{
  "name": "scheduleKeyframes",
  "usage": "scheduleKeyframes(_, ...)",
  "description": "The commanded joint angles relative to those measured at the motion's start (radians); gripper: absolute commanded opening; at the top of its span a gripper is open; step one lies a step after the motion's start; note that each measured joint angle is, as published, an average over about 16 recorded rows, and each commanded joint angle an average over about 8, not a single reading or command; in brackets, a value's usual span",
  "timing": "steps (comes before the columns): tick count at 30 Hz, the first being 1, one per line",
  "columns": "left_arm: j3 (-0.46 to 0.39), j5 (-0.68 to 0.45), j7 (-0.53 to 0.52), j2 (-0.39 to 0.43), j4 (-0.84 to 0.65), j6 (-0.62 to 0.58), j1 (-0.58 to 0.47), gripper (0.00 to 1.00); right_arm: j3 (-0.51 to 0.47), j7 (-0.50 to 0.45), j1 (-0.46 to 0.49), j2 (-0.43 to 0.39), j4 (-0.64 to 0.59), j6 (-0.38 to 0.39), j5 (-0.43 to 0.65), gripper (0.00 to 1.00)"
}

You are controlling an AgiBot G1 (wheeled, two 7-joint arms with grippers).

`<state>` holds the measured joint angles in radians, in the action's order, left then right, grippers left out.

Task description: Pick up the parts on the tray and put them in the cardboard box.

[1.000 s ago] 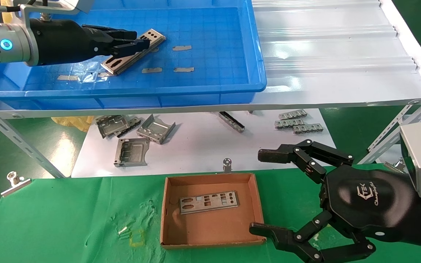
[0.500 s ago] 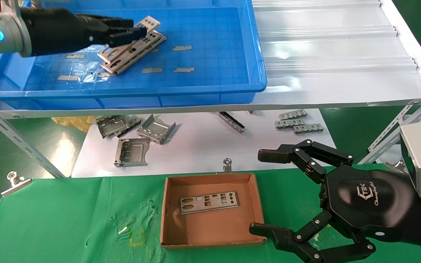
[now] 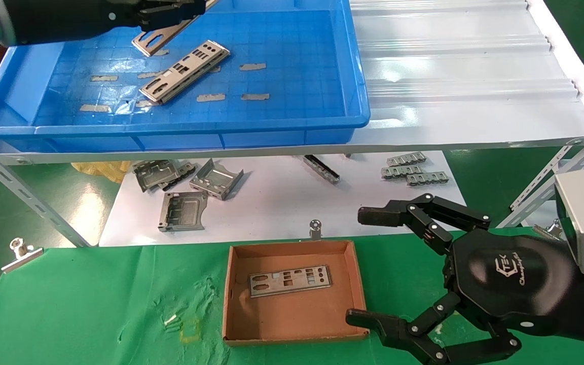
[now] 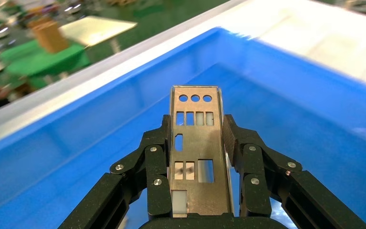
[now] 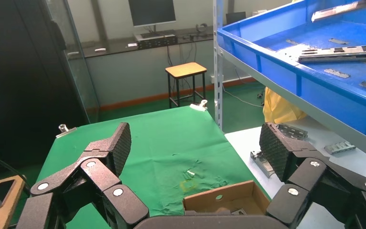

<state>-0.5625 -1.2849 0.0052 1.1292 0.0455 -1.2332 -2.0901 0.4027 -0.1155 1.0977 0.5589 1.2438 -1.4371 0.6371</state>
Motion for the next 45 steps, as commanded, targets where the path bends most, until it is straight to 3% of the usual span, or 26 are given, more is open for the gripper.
scheduleKeyframes(1,0.003,0.005,0.005,-0.009,0.008,-0.036,-0.009,0.0,0.0,0.0,0.0,0.0,0.0,0.0,0.0,1.0)
scheduleKeyframes(10,0.017,0.045,0.062,-0.045,0.059,-0.34,0.006,0.0,0.0,0.0,0.0,0.0,0.0,0.0,0.0,1.0)
scheduleKeyframes(15,-0.006,0.078,0.047,-0.056,0.159,-0.374,0.053,0.0,0.0,0.0,0.0,0.0,0.0,0.0,0.0,1.0)
scheduleKeyframes(20,-0.081,0.172,-0.02,-0.103,0.39,-0.378,0.157,0.0,0.0,0.0,0.0,0.0,0.0,0.0,0.0,1.0)
scheduleKeyframes(25,-0.182,0.271,-0.068,-0.175,0.628,-0.361,0.264,0.0,0.0,0.0,0.0,0.0,0.0,0.0,0.0,1.0)
scheduleKeyframes(29,-0.235,0.273,-0.042,-0.185,0.701,-0.325,0.326,0.0,0.0,0.0,0.0,0.0,0.0,0.0,0.0,1.0)
scheduleKeyframes(45,-0.318,0.094,0.259,0.004,0.694,0.002,0.562,0.0,0.0,0.0,0.0,0.0,0.0,0.0,0.0,1.0)
